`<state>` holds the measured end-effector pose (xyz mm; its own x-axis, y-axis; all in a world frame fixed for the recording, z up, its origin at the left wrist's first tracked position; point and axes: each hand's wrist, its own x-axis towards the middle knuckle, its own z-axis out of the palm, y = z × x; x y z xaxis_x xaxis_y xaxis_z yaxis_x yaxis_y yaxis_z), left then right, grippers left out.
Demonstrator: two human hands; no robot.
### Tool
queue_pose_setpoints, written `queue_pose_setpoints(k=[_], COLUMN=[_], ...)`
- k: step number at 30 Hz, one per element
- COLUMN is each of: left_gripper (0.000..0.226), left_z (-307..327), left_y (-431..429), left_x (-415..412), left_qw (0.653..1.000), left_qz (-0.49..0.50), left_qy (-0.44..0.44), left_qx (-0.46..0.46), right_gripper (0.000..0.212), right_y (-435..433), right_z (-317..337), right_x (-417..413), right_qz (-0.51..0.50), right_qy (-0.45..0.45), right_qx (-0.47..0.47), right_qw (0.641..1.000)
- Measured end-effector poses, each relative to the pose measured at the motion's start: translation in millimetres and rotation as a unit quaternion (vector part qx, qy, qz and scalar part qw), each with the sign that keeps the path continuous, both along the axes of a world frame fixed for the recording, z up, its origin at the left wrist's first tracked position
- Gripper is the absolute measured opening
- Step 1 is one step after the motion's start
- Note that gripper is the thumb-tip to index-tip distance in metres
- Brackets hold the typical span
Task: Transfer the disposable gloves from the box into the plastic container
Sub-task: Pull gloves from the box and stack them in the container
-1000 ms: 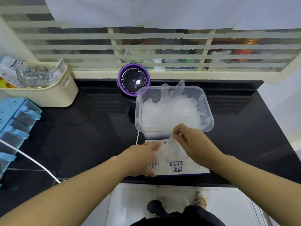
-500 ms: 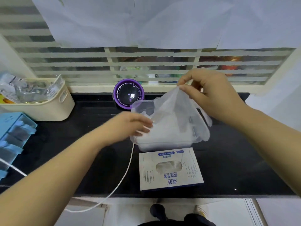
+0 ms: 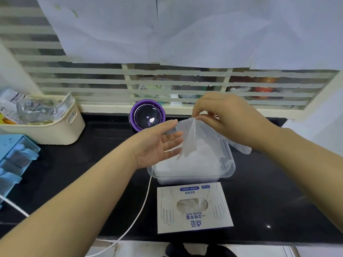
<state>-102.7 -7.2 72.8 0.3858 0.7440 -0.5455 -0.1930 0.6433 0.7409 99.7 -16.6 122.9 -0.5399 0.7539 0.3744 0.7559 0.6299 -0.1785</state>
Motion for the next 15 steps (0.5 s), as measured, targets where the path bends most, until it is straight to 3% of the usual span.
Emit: queue_pose_setpoints(k=[1, 4, 5, 8, 11, 15], left_gripper=[0.038, 0.088, 0.093, 0.074, 0.053, 0.035], left_z=[-2.0, -10.9, -13.7, -12.8, -10.2, -2.0], left_y=[1.8, -1.3, -3.4, -3.8, 3.5, 9.5], left_x=[2.0, 8.6, 11.2, 16.7, 16.8, 15.2], left_qw=[1.000, 0.995, 0.995, 0.996, 0.997, 0.996], left_qz=[-0.005, -0.053, -0.050, 0.014, 0.050, 0.008], left_qy=[0.012, 0.061, 0.049, -0.012, 0.016, 0.086], left_qx=[-0.006, -0.057, -0.076, -0.091, -0.057, 0.006], right_gripper=[0.008, 0.010, 0.010, 0.009, 0.009, 0.008], right_y=[1.4, 4.4, 4.7, 5.7, 6.5, 5.8], right_z=[0.8, 2.0, 1.9, -0.1, -1.7, -2.3], right_x=[0.6, 3.5, 4.4, 8.2, 11.8, 17.5], right_qz=[-0.001, -0.009, -0.013, -0.016, -0.015, -0.012], right_qy=[0.002, 0.013, 0.018, 0.018, 0.009, 0.006], right_qx=[-0.004, -0.010, -0.012, -0.017, -0.019, -0.020], right_qw=[1.000, 1.000, 1.000, 1.000, 1.000, 1.000])
